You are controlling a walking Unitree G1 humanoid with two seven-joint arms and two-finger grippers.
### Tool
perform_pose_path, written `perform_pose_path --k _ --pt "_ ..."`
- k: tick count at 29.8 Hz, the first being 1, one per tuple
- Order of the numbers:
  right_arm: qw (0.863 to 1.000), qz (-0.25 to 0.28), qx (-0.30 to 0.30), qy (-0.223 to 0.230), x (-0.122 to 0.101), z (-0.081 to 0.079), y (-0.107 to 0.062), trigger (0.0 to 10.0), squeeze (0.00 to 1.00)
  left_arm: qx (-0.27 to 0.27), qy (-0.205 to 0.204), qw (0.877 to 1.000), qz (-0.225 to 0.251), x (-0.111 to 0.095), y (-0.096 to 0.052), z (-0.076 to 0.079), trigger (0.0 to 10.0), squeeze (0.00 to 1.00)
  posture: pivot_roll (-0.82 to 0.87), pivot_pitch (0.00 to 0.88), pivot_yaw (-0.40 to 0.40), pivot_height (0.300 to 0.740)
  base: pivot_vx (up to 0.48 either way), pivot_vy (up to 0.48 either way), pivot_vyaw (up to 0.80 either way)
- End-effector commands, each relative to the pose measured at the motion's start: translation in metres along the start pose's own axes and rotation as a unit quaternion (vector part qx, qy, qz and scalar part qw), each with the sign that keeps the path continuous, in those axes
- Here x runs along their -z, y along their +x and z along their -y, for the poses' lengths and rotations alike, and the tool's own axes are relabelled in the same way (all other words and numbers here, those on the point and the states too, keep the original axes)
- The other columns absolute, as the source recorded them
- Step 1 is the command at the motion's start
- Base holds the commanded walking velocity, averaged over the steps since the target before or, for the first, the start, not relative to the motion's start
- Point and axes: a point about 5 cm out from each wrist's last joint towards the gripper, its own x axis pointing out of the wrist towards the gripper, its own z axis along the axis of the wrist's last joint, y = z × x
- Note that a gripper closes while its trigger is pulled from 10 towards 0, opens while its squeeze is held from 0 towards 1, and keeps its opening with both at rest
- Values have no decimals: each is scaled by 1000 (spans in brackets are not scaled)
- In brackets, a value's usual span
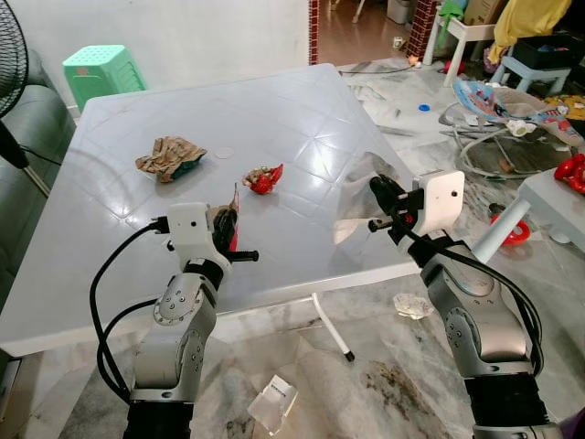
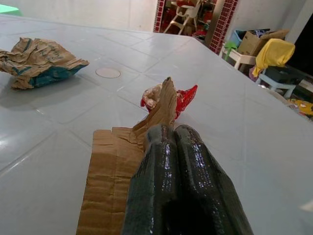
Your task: Picking trash to rubbish bin
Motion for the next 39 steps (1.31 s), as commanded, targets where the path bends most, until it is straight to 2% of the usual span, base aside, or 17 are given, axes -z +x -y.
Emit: perform_pose_path --k 1,12,24,30,39 --pt "1000 5 -3 2 -3 -1 0 0 0 1 1 1000 -1 -1 -2 0 745 0 -28 16 42 740 0 0 0" --pt "1000 3 0 4 -3 1 0 0 0 2 -1 1000 0 -1 -2 1 353 0 -29 16 39 740 0 0 0" --pt "1000 5 0 5 -3 1 1 0 0 7 2 1000 3 -2 -1 1 471 0 -29 10 40 740 0 0 0" --pt "1000 5 0 8 -3 1 1 0 0 10 -1 1000 4 -3 0 2 1098 0 -28 8 41 740 -296 0 0" --pt "1000 5 2 14 -2 1 1 0 0 10 -2 1000 5 -3 -1 1 1020 0 -25 10 43 740 -361 0 0"
